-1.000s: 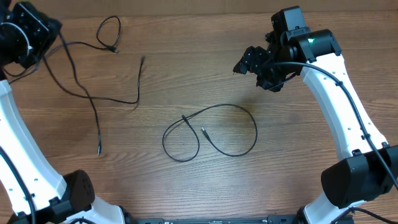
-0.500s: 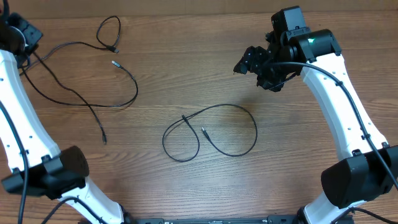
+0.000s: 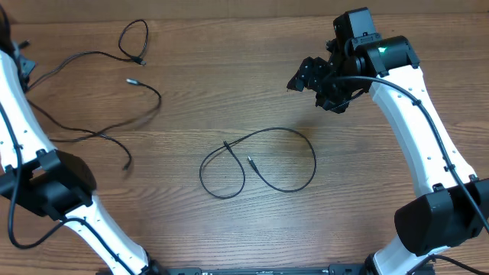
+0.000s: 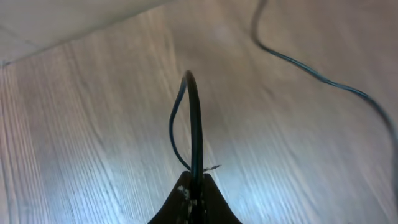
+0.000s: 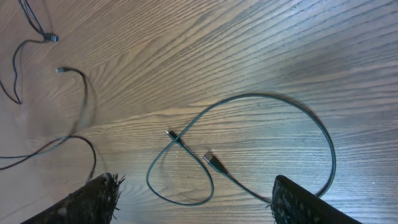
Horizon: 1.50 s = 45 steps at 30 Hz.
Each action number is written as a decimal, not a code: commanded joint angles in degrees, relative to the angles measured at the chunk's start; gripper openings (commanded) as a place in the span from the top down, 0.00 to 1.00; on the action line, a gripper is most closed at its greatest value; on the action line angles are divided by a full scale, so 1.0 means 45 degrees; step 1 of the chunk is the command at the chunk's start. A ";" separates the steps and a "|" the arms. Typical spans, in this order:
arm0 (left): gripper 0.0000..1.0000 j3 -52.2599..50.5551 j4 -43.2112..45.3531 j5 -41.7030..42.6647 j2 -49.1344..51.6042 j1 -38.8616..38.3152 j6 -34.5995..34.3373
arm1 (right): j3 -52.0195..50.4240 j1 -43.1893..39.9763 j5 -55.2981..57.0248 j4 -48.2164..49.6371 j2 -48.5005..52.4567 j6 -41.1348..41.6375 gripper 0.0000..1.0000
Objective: Untangle cables
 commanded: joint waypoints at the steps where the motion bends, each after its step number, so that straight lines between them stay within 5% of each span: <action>1: 0.96 0.0151 0.0058 -0.0631 0.0520 0.0510 -0.0500 | -0.0010 -0.0029 0.0112 0.0063 -0.0141 -0.0039 0.22; 18: 0.92 0.0151 0.1855 -0.0622 0.2565 0.1316 -0.0408 | -0.0010 -0.0015 -0.0029 -0.0024 -0.0141 0.0049 0.22; 20: 0.86 0.0151 0.2127 -0.0593 0.2667 0.1345 -0.0126 | -0.0010 -0.0015 -0.0029 -0.0015 -0.0141 0.0049 0.22; 22: 0.68 0.0151 0.2263 -0.0593 0.2730 0.1384 0.0010 | -0.0010 -0.0015 -0.0024 -0.0015 -0.0141 0.0049 0.22; 29: 0.50 0.0151 0.2152 -0.0185 0.2730 0.1438 0.0121 | -0.0010 -0.0015 -0.0029 -0.0010 -0.0141 0.0049 0.21; 32: 0.47 0.0151 0.2040 0.1137 0.2730 0.1433 0.0981 | -0.0010 -0.0015 -0.0029 -0.0015 -0.0141 0.0049 0.21; 36: 0.31 0.0151 0.1763 0.3215 0.2725 0.1345 0.2472 | -0.0010 -0.0015 -0.0029 -0.0010 -0.0141 0.0044 0.17; 45: 0.31 0.0185 0.1302 0.3104 0.1647 0.1341 0.2273 | -0.0010 -0.0015 -0.0024 -0.0102 -0.0141 0.0039 0.17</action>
